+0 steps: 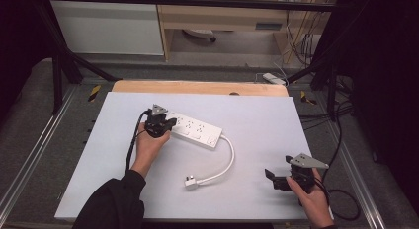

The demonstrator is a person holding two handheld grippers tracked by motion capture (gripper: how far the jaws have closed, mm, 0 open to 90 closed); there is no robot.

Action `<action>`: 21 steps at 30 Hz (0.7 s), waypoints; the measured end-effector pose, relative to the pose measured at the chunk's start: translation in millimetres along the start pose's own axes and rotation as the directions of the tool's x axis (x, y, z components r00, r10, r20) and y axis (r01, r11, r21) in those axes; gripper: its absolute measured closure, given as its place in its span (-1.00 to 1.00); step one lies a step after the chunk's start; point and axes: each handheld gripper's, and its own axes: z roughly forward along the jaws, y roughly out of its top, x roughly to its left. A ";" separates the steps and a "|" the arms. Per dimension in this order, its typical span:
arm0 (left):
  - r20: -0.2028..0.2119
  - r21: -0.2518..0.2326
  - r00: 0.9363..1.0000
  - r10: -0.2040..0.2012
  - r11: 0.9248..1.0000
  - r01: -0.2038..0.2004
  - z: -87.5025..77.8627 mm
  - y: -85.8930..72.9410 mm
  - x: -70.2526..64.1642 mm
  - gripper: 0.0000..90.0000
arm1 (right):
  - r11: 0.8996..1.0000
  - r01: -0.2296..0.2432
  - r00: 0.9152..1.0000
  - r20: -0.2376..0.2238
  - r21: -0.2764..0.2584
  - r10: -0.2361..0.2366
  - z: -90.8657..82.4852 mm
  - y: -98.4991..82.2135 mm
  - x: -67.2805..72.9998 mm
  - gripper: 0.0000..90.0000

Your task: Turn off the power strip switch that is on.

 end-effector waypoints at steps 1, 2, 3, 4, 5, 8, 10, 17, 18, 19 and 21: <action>-0.003 0.001 1.000 -0.001 1.000 0.001 0.5 -1.0 0.2 1.00 | 1.000 0.000 1.000 0.000 0.000 0.000 0.0 0.0 0.0 -0.93; -0.004 0.007 1.000 -0.006 1.000 0.006 1.5 -3.2 1.2 1.00 | 1.000 0.001 1.000 0.000 -0.001 -0.001 0.0 0.0 0.0 -0.93; -0.004 0.007 1.000 -0.006 1.000 0.006 1.5 -3.2 1.2 1.00 | 1.000 0.001 1.000 0.000 -0.001 -0.001 0.0 0.0 0.0 -0.93; -0.005 0.007 1.000 -0.009 1.000 0.009 2.1 -4.2 1.6 1.00 | 1.000 0.001 1.000 -0.001 0.000 -0.001 0.0 0.0 0.1 -0.93; -0.005 0.010 1.000 -0.008 1.000 0.008 2.5 -5.1 2.1 1.00 | 1.000 0.001 1.000 -0.001 0.000 -0.001 0.0 0.0 0.1 -0.93; -0.008 0.015 1.000 -0.008 1.000 0.009 2.9 -6.5 3.2 1.00 | 1.000 0.001 1.000 -0.001 0.000 -0.001 0.0 0.0 0.1 -0.93; -0.012 0.014 1.000 -0.009 1.000 0.009 2.8 -6.6 3.8 1.00 | 1.000 -0.003 1.000 -0.003 0.002 0.003 0.2 0.0 0.4 -0.93; -0.021 0.026 1.000 0.017 1.000 -0.016 3.4 -8.3 4.8 1.00 | 1.000 -0.006 1.000 -0.005 0.004 0.006 0.0 0.1 0.7 -0.93; -0.021 0.025 1.000 0.013 1.000 -0.013 3.6 -8.9 4.9 1.00 | 1.000 -0.003 1.000 -0.005 0.002 0.003 0.1 0.1 0.6 -0.93; -0.021 0.025 1.000 0.011 1.000 -0.011 3.8 -9.3 5.4 1.00 | 1.000 -0.003 1.000 -0.005 0.002 0.003 0.1 0.1 0.6 -0.93; -0.024 0.024 1.000 0.005 1.000 -0.005 4.3 -10.0 6.4 1.00 | 1.000 -0.002 1.000 -0.005 0.003 0.002 0.3 0.0 0.6 -0.93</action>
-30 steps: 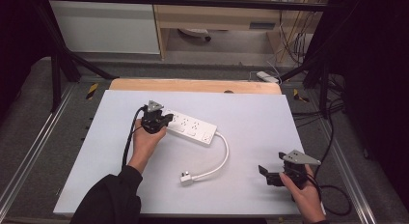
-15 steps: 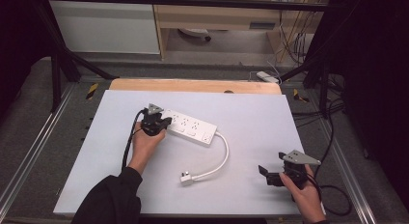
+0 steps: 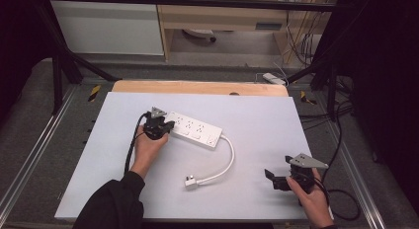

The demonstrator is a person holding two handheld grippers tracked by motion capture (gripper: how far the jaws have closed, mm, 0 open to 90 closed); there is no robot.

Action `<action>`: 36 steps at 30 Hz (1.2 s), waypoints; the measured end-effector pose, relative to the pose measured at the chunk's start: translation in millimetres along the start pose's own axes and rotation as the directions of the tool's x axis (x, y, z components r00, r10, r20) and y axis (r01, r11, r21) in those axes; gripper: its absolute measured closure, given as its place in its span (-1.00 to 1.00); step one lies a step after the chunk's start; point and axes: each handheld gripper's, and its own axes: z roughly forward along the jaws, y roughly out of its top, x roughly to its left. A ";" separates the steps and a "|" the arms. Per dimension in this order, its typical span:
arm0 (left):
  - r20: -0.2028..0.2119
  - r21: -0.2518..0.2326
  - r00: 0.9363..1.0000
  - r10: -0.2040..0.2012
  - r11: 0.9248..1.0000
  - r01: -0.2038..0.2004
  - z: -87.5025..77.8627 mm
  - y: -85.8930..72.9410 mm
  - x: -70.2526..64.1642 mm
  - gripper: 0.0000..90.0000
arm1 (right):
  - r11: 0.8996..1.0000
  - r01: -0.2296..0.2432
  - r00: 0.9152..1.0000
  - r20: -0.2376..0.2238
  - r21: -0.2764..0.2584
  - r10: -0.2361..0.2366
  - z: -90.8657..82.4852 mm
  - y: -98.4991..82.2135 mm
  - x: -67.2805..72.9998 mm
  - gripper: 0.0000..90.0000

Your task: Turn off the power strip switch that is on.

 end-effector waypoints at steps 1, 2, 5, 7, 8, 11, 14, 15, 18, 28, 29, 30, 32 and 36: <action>-0.001 0.000 1.000 -0.002 1.000 0.002 0.3 -0.2 0.5 1.00 | 1.000 0.000 1.000 0.000 0.000 0.000 0.0 0.0 0.0 -0.93; -0.001 0.004 1.000 -0.009 1.000 0.009 0.0 -0.4 0.6 1.00 | 1.000 0.000 1.000 0.000 0.000 0.000 0.0 0.0 0.0 -0.93; -0.006 0.002 1.000 -0.002 1.000 0.002 0.2 -0.4 2.1 1.00 | 1.000 0.000 1.000 0.000 0.000 0.000 0.0 0.0 -0.1 -0.93; -0.007 0.004 1.000 -0.013 1.000 0.013 0.2 -0.8 2.4 1.00 | 1.000 0.000 1.000 0.000 0.001 0.000 0.0 -0.1 -0.1 -0.93; -0.008 0.007 1.000 -0.011 1.000 0.011 0.0 -1.0 3.0 1.00 | 1.000 -0.001 1.000 0.000 0.000 0.001 0.0 -0.1 -0.1 -0.93; -0.008 0.006 1.000 -0.016 1.000 0.016 0.3 -1.5 3.5 1.00 | 1.000 -0.001 1.000 0.000 0.001 0.001 -0.1 -0.1 0.0 -0.93; -0.006 0.006 1.000 -0.011 1.000 0.011 0.6 -1.5 2.7 1.00 | 1.000 0.000 1.000 -0.001 0.001 0.000 0.0 -0.1 -0.1 -0.93; -0.003 0.008 1.000 -0.011 1.000 0.011 0.6 -1.6 2.7 1.00 | 1.000 0.001 1.000 -0.001 0.003 -0.001 0.0 -0.1 -0.1 -0.93; -0.004 0.004 1.000 -0.015 1.000 0.015 0.7 -2.0 2.9 1.00 | 1.000 0.003 1.000 -0.003 0.003 -0.003 0.0 -0.1 0.1 -0.93; 0.000 -0.003 1.000 -0.025 1.000 0.025 0.2 -3.2 4.9 1.00 | 1.000 0.001 1.000 -0.002 0.005 -0.001 0.3 -0.2 0.2 -0.93; 0.001 -0.003 1.000 -0.026 1.000 0.026 0.2 -3.3 5.1 1.00 | 1.000 -0.001 1.000 -0.003 0.005 0.001 0.3 -0.2 0.4 -0.93; 0.002 -0.003 1.000 -0.028 1.000 0.028 0.2 -3.3 5.2 1.00 | 1.000 0.000 1.000 -0.004 0.004 0.000 0.2 -0.1 0.3 -0.93; 0.001 -0.002 1.000 -0.028 1.000 0.028 0.2 -3.2 5.2 1.00 | 1.000 -0.002 1.000 -0.004 0.004 0.002 0.3 -0.2 0.5 -0.93; 0.003 -0.005 0.999 -0.032 0.999 0.032 0.4 -3.4 5.4 1.00 | 1.000 0.000 1.000 -0.005 0.004 0.000 0.3 -0.2 0.5 -0.93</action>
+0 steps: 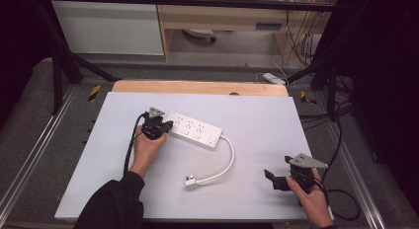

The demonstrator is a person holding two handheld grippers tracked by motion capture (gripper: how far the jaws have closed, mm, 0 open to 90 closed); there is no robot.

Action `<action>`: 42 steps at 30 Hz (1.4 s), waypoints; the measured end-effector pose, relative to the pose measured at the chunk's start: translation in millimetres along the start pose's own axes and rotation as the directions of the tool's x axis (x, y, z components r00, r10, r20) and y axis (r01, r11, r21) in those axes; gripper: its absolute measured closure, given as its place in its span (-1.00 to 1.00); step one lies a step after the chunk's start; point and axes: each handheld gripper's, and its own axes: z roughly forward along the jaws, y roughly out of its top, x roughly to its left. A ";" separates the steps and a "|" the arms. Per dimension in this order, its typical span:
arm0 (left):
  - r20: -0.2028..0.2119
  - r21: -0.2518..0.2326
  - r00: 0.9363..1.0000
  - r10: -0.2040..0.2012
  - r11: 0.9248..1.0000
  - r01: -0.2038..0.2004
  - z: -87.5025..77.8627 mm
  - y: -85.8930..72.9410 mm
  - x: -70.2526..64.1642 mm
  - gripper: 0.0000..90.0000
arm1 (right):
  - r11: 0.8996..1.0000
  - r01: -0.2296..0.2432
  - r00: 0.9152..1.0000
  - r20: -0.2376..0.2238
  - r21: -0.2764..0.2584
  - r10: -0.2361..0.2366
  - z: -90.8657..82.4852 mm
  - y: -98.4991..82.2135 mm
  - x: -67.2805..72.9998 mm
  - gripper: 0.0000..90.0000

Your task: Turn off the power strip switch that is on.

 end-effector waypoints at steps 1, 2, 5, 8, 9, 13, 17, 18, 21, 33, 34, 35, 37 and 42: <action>0.001 -0.001 1.000 0.000 1.000 0.000 0.0 -0.1 0.1 1.00 | 1.000 -0.003 1.000 0.000 0.000 0.003 -0.1 0.0 0.2 -0.93; 0.001 -0.001 1.000 0.001 1.000 -0.001 0.0 -0.1 0.1 1.00 | 1.000 -0.002 1.000 0.000 0.000 0.002 -0.2 0.0 0.1 -0.93; 0.004 -0.001 1.000 0.002 1.000 -0.002 0.0 -0.2 0.5 1.00 | 1.000 0.000 1.000 0.000 0.000 0.000 0.1 0.0 0.0 -0.93; 0.006 -0.002 1.000 -0.001 1.000 0.001 0.0 -0.4 0.6 1.00 | 1.000 0.002 1.000 0.000 -0.001 -0.002 0.1 0.0 -0.1 -0.93; 0.005 -0.001 1.000 0.000 1.000 0.000 -0.1 -0.4 0.7 1.00 | 1.000 0.004 1.000 0.000 -0.001 -0.004 0.2 0.0 -0.1 -0.93; 0.010 -0.004 1.000 -0.006 1.000 0.006 -0.1 -0.7 1.0 1.00 | 1.000 0.001 1.000 0.000 -0.001 -0.001 0.1 -0.1 0.0 -0.93; 0.010 -0.003 1.000 -0.009 1.000 0.009 0.0 -0.9 1.4 1.00 | 1.000 0.005 1.000 0.001 -0.001 -0.005 0.3 -0.1 0.0 -0.93; 0.010 -0.004 1.000 -0.008 1.000 0.008 0.0 -1.1 1.5 1.00 | 1.000 0.004 1.000 0.000 0.000 -0.004 0.3 -0.1 0.2 -0.93; 0.013 -0.007 1.000 -0.010 1.000 0.011 0.1 -1.6 2.0 1.00 | 1.000 0.006 1.000 0.000 0.001 -0.006 0.2 -0.1 0.6 -0.93; 0.021 -0.019 0.999 -0.047 0.999 0.047 -0.6 -6.9 6.6 1.00 | 1.000 0.001 1.000 -0.001 0.004 -0.001 1.2 -0.1 1.3 -0.93; 0.021 -0.019 0.999 -0.045 0.999 0.045 -0.5 -6.8 6.6 1.00 | 1.000 0.002 1.000 -0.001 0.005 -0.002 1.1 0.0 1.3 -0.93; 0.020 -0.018 0.999 -0.041 0.999 0.042 -0.6 -6.8 6.5 1.00 | 1.000 0.002 1.000 -0.001 0.005 -0.002 1.1 0.0 1.3 -0.93; 0.020 -0.019 0.999 -0.039 0.999 0.040 -0.6 -6.9 6.5 1.00 | 1.000 0.002 1.000 0.000 0.003 -0.002 0.9 -0.1 1.4 -0.93; 0.011 -0.019 1.000 -0.029 0.999 0.029 -0.4 -6.6 5.2 1.00 | 1.000 0.004 1.000 0.000 0.003 -0.004 0.7 -0.1 0.8 -0.93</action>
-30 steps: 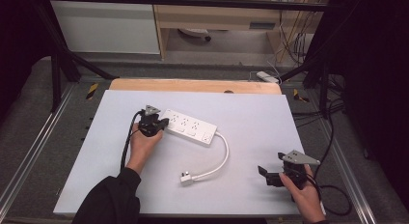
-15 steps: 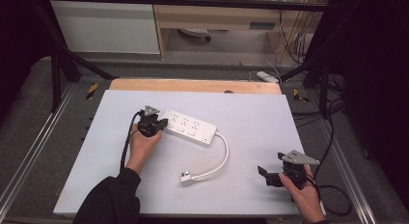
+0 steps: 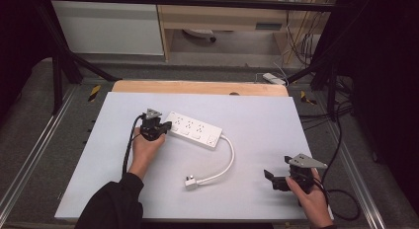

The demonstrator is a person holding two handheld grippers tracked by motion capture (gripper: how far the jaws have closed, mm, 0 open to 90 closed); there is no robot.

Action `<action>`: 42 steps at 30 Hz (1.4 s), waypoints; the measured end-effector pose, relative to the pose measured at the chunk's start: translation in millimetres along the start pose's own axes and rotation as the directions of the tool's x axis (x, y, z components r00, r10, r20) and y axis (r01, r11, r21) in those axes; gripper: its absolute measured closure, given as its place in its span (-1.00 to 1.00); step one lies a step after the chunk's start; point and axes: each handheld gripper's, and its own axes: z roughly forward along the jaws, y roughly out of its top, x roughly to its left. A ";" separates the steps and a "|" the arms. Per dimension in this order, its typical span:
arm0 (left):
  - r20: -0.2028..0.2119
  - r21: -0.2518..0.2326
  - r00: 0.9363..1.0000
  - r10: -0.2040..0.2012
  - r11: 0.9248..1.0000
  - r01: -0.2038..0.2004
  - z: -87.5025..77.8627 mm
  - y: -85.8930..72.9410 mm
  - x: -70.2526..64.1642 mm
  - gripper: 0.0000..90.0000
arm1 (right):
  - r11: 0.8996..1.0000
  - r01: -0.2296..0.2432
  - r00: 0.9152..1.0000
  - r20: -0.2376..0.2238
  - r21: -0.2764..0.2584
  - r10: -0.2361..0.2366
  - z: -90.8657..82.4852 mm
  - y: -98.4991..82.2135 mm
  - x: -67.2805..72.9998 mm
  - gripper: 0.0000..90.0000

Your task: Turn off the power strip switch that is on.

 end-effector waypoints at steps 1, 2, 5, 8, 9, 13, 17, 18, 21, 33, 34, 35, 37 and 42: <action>-0.001 0.000 1.000 0.000 1.000 0.000 0.1 0.1 -0.2 1.00 | 1.000 0.000 1.000 -0.001 0.000 0.000 0.0 0.0 0.1 -0.93; -0.003 0.000 1.000 0.002 1.000 -0.002 0.1 0.2 -0.5 1.00 | 1.000 0.000 1.000 -0.001 0.000 0.000 0.0 0.0 0.1 -0.93; -0.010 0.000 1.000 0.006 1.000 -0.006 0.3 0.2 -1.3 1.00 | 1.000 0.000 1.000 -0.001 0.000 0.000 0.0 0.0 -0.1 -0.93; -0.011 0.001 1.000 0.005 1.000 -0.005 0.1 0.2 -1.5 1.00 | 1.000 0.001 1.000 -0.001 -0.002 -0.001 0.0 0.0 -0.2 -0.93; -0.011 0.002 1.000 0.007 1.000 -0.007 0.0 0.3 -1.5 1.00 | 1.000 -0.004 1.000 -0.004 -0.003 0.004 0.0 0.1 0.0 -0.93; -0.015 0.003 1.000 0.010 1.000 -0.010 0.0 0.8 -1.7 1.00 | 1.000 -0.002 1.000 -0.003 -0.004 0.002 -0.2 0.1 -0.3 -0.93; -0.016 -0.008 1.000 0.010 1.000 -0.010 -1.3 1.6 -1.9 1.00 | 1.000 0.000 1.000 -0.001 -0.004 0.000 -0.2 0.0 -0.7 -0.93; -0.017 -0.015 1.000 0.010 1.000 -0.010 -1.9 2.3 -2.3 1.00 | 1.000 -0.001 1.000 -0.001 -0.004 0.001 -0.3 0.1 -0.6 -0.93; -0.014 -0.021 1.000 0.014 1.000 -0.014 -3.4 4.1 -3.0 1.00 | 1.000 0.000 1.000 -0.002 -0.005 0.000 -0.2 0.1 -0.7 -0.93; -0.001 -0.036 1.000 0.027 0.999 -0.027 -3.7 6.7 -6.6 1.00 | 1.000 -0.002 1.000 -0.002 -0.005 0.002 -0.4 0.2 -0.6 -0.93; 0.001 -0.037 1.000 0.028 0.999 -0.028 -3.9 7.3 -6.9 1.00 | 1.000 -0.003 1.000 -0.002 -0.005 0.003 -0.6 0.3 -0.6 -0.93; 0.004 -0.039 1.000 0.031 0.999 -0.031 -4.1 7.9 -7.3 1.00 | 1.000 -0.003 1.000 -0.002 -0.005 0.003 -0.6 0.3 -0.7 -0.93; 0.007 -0.046 0.999 0.034 0.998 -0.034 -4.4 9.0 -8.1 1.00 | 1.000 -0.003 1.000 -0.002 -0.005 0.003 -0.6 0.3 -0.6 -0.93; 0.010 -0.076 0.999 0.034 0.997 -0.034 -5.8 11.9 -10.1 0.78 | 1.000 -0.003 1.000 -0.002 -0.005 0.003 -0.6 0.3 -0.7 -0.93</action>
